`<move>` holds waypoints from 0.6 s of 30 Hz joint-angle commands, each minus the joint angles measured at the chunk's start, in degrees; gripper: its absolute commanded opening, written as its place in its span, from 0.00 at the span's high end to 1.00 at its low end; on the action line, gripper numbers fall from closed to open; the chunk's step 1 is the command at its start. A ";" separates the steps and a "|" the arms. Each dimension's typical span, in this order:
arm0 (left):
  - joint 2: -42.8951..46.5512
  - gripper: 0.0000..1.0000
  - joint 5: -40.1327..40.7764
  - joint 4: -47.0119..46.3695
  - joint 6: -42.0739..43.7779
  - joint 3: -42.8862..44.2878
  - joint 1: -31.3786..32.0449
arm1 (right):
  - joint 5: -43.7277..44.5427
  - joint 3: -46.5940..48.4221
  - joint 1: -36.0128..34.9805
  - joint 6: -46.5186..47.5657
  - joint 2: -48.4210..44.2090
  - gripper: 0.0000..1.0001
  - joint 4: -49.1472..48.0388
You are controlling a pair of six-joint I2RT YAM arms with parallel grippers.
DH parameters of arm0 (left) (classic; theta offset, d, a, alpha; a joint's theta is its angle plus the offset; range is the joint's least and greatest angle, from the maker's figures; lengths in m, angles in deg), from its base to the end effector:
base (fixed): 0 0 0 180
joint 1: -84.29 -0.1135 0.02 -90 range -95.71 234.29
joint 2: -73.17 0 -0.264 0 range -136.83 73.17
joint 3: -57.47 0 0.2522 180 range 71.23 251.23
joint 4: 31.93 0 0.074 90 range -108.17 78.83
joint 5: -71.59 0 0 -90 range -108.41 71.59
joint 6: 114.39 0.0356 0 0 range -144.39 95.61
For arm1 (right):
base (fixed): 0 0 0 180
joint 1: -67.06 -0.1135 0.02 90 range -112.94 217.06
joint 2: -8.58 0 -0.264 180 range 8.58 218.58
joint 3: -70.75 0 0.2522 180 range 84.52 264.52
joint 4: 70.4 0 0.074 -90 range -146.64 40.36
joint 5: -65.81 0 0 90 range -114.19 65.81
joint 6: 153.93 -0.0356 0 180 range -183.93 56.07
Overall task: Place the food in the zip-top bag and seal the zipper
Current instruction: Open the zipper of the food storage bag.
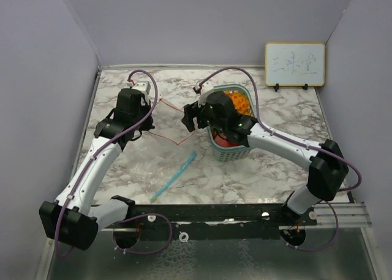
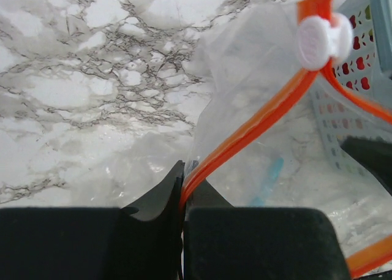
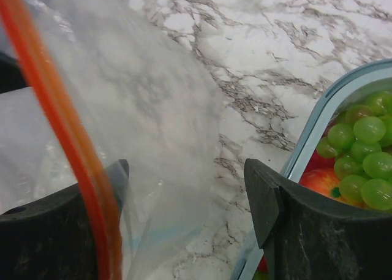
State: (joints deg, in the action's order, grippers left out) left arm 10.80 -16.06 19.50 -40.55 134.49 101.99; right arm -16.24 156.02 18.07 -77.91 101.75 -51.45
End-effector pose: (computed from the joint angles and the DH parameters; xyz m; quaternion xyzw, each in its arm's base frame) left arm 0.2189 -0.0683 0.3456 0.0028 0.8939 -0.1129 0.4338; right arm 0.2543 0.2849 0.2931 -0.2210 0.8215 0.2224 0.4763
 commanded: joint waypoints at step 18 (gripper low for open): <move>-5.77 1.00 1.09 -5.39 -1.39 8.17 -0.35 | 17.55 5.31 0.39 -12.04 -14.81 0.21 29.07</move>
State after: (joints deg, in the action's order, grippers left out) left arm 4.79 -16.06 13.30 -42.96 137.55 101.92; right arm -11.83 157.68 18.07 -84.69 89.01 -34.91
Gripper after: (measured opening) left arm 0.012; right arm 0.802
